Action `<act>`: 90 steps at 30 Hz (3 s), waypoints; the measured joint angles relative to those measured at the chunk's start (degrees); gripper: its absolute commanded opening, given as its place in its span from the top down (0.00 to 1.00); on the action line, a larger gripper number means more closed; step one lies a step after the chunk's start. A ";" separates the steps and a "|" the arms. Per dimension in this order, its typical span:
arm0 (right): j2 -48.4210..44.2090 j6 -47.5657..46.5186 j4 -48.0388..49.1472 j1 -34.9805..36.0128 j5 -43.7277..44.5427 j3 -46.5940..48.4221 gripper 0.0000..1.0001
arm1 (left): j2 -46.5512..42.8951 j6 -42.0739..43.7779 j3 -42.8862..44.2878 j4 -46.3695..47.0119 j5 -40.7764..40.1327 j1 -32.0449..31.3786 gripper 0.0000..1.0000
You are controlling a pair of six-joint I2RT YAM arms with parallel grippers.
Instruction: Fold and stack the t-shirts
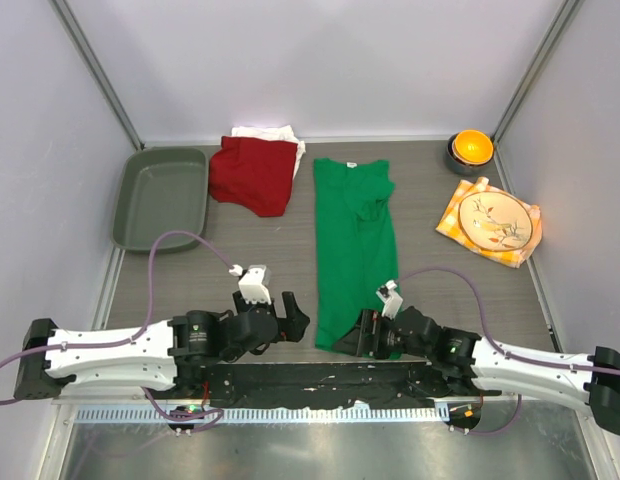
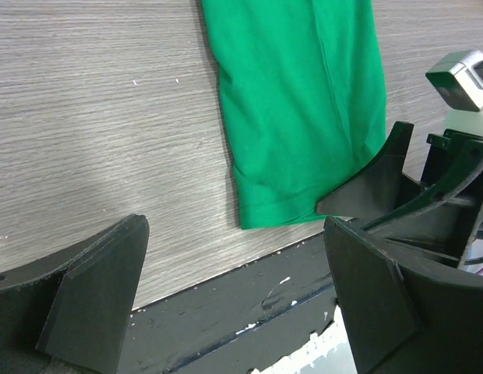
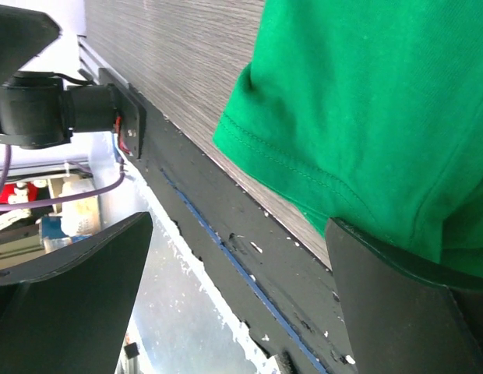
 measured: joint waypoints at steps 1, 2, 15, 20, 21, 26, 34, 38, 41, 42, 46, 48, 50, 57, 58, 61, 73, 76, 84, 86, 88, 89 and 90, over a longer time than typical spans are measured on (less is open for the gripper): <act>-0.92 0.46 0.28 0.02 -0.09 -0.52 0.00 | 0.59 0.02 -0.02 0.37 0.17 0.00 0.00; -1.88 0.85 0.66 0.02 -0.24 -0.85 0.00 | 1.11 0.02 -0.07 0.70 0.35 0.00 0.00; -9.05 -2.45 -11.76 0.02 -0.44 6.16 0.00 | 5.92 -0.33 0.26 2.89 2.05 0.00 0.00; -8.90 -6.93 -24.00 0.02 6.03 19.76 0.00 | 13.07 -1.27 0.46 6.14 4.07 0.00 0.00; -9.09 -7.50 -26.97 0.02 8.37 22.10 0.00 | 14.56 -1.42 0.46 6.88 4.61 0.00 0.00; -11.54 -7.02 -41.07 0.02 19.65 27.17 0.00 | 18.40 -4.22 -1.68 14.14 7.19 0.00 0.00; -13.46 -4.35 -52.76 0.02 24.83 26.01 0.00 | 18.43 -9.25 -11.76 27.21 9.20 0.39 0.02; -12.74 -3.80 -53.94 0.02 25.14 25.94 0.00 | 19.50 -11.37 -13.70 33.88 10.73 1.79 0.10; -12.15 -3.76 -54.07 0.02 25.14 25.94 0.00 | 21.35 -12.35 -14.91 39.65 11.98 3.08 0.14; -11.91 -3.76 -54.10 0.02 25.14 25.94 0.00 | 22.38 -12.81 -14.97 41.62 12.61 3.50 0.16; -11.32 -3.72 -54.71 0.02 25.14 25.94 0.00 | 25.70 -13.79 -14.97 46.14 14.29 4.15 0.24; -10.86 -3.54 -55.23 0.02 25.16 25.94 0.01 | 27.54 -14.58 -14.97 48.76 15.26 4.42 0.29; -10.78 -3.28 -55.60 0.02 25.16 25.79 0.00 | 29.31 -15.15 -14.97 51.15 16.09 4.57 0.41; -10.80 -1.33 -58.29 0.02 25.16 25.44 0.00 | 35.45 -16.94 -16.11 56.96 19.52 4.63 1.00; -10.80 -0.92 -58.97 0.02 25.11 25.38 0.00 | 35.69 -17.00 -16.11 57.55 19.76 4.74 1.00; -10.80 0.20 -60.41 0.02 24.44 24.92 0.00 | 36.06 -17.11 -16.15 58.25 20.55 4.98 1.00; -13.22 4.44 -62.10 0.02 18.43 19.45 0.00 | 36.09 -17.11 -16.17 58.34 21.64 5.60 1.00; -13.40 5.38 -62.10 0.02 17.75 18.14 0.08 | 36.02 -17.11 -16.24 58.34 21.64 5.70 1.00; -14.82 8.61 -61.64 0.02 17.57 17.22 0.16 | 34.34 -17.09 -17.27 57.61 21.64 6.08 1.00; -14.80 9.53 -61.40 0.02 17.57 17.07 0.18 | 33.55 -17.03 -17.46 56.72 21.64 6.14 1.00; -14.53 10.58 -60.76 0.02 17.55 16.72 0.19 | 32.48 -16.81 -17.66 55.49 21.64 6.38 1.00; -14.47 11.10 -60.43 0.02 17.53 16.46 0.18 | 31.89 -16.65 -17.66 54.64 21.66 6.47 1.00; -14.45 11.61 -60.13 0.02 17.53 16.15 0.19 | 31.26 -16.52 -17.68 53.86 21.66 6.56 1.00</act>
